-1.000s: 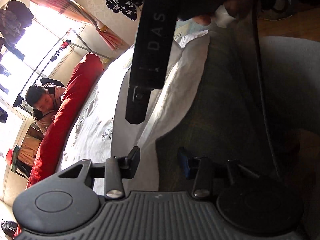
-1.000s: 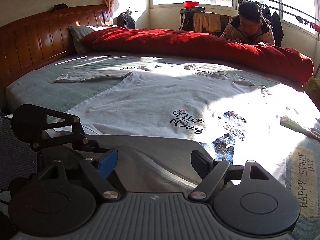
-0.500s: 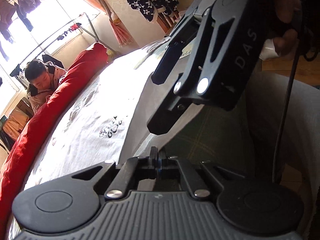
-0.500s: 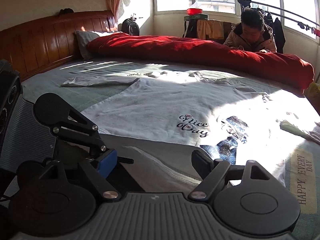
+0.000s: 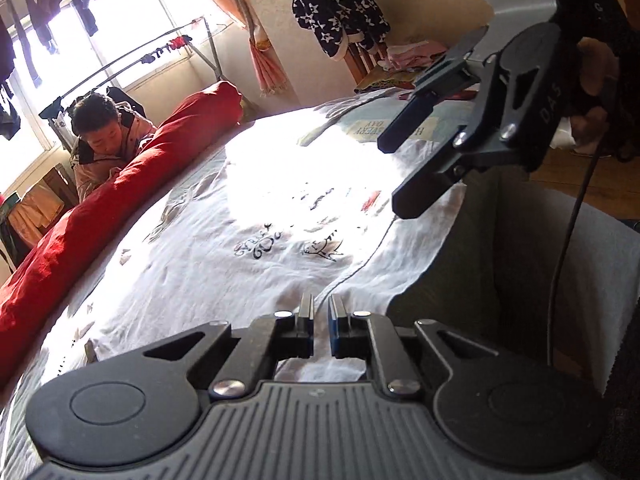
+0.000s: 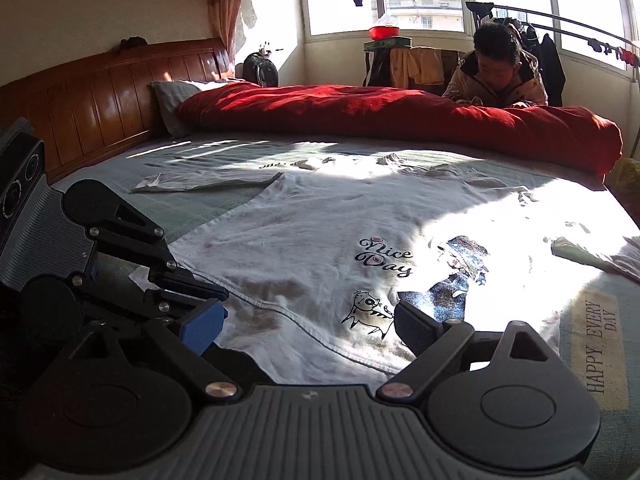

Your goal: Fold clothes

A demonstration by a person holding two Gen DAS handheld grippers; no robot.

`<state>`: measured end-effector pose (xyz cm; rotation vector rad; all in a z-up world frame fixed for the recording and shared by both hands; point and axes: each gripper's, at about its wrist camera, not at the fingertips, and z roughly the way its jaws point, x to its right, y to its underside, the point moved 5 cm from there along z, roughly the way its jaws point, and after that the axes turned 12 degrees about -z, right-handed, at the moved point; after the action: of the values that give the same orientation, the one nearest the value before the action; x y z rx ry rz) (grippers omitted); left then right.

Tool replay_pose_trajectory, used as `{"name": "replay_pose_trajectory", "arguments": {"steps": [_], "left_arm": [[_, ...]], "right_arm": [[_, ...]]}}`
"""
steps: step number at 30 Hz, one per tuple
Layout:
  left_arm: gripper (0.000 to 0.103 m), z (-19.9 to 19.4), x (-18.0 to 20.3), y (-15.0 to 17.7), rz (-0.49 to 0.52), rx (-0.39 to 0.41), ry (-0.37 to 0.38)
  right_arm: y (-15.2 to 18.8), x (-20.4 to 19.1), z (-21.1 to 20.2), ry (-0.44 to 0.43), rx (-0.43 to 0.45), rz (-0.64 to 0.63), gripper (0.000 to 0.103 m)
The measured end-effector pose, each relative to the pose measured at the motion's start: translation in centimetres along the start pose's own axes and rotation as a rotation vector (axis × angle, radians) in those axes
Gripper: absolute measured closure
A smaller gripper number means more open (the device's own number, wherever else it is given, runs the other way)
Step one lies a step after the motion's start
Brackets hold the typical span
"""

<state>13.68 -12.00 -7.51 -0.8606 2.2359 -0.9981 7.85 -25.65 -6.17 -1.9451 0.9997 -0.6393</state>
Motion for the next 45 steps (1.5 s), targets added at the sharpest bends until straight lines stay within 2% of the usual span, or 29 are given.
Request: {"name": "replay_pose_trajectory", "arguments": {"steps": [2,4,7,10,12,14,16,17,18,20,23,25,27,31,34,36,37,40,45], "left_arm": [[0.092,1.2,-2.3,-0.2,-0.084,-0.013,-0.053],[0.093,2.7,-4.0,-0.2,-0.162,-0.037,-0.073],[0.092,4.4,-4.6,1.0,-0.263,-0.083,-0.039],[0.092,4.8,-4.7,3.4,-0.341,-0.145,-0.047],[0.091,3.3,-4.6,4.7,-0.401,-0.13,-0.037],[0.086,1.6,-4.7,5.7,-0.436,-0.131,-0.033],[0.07,0.2,-4.9,6.7,-0.459,-0.146,-0.027],[0.065,-0.6,-5.0,7.3,-0.471,-0.153,-0.024],[0.056,-1.3,-5.0,7.8,-0.483,-0.161,-0.021],[0.055,-2.7,-5.2,8.5,-0.496,-0.174,-0.016],[0.049,-3.3,-5.7,7.1,-0.467,-0.153,-0.037],[0.036,-3.0,-6.5,5.4,-0.469,-0.11,-0.05],[0.029,-1.9,-7.4,3.6,-0.486,-0.074,-0.076],[0.028,2.3,-9.2,2.3,-0.542,-0.109,-0.141],[0.028,5.0,-9.5,4.4,-0.619,-0.212,-0.152],[0.02,4.4,-9.2,5.8,-0.662,-0.202,-0.142],[0.012,3.9,-9.1,6.5,-0.682,-0.188,-0.134],[0.001,2.4,-8.5,7.8,-0.711,-0.176,-0.131],[0.001,0.8,-7.4,8.4,-0.692,-0.183,-0.179]], "right_arm": [[0.1,0.2,0.4,-0.007,0.003,0.027,0.008],[0.1,0.2,0.8,-0.012,0.004,0.046,0.008],[0.2,0.2,1.8,-0.014,0.002,0.078,0.008],[0.4,0.8,2.9,0.014,-0.001,0.101,0.007],[0.7,1.3,4.0,0.06,-0.014,0.107,0.005],[1.6,2.0,5.4,0.111,-0.053,0.118,0.004],[3.4,2.9,7.0,0.164,-0.143,0.147,0.004],[4.6,3.2,7.4,0.182,-0.195,0.172,0.004],[5.7,3.1,7.2,0.198,-0.186,0.165,0.004],[6.9,2.1,5.9,0.207,-0.155,0.113,0.0],[7.5,1.0,4.4,0.226,-0.186,0.056,0.0],[6.4,1.1,3.6,0.203,-0.165,0.079,0.0],[4.1,1.5,3.6,0.19,-0.105,0.098,0.0],[0.2,2.2,6.8,0.221,-0.077,0.092,0.0],[0.1,2.8,10.9,0.234,-0.158,0.136,0.0],[1.6,2.6,12.4,0.21,-0.225,0.169,0.0],[2.3,2.3,12.4,0.237,-0.216,0.143,0.0],[3.7,1.3,11.4,0.288,-0.188,0.136,0.0],[4.8,0.7,9.1,0.295,-0.194,0.164,0.0]]}}
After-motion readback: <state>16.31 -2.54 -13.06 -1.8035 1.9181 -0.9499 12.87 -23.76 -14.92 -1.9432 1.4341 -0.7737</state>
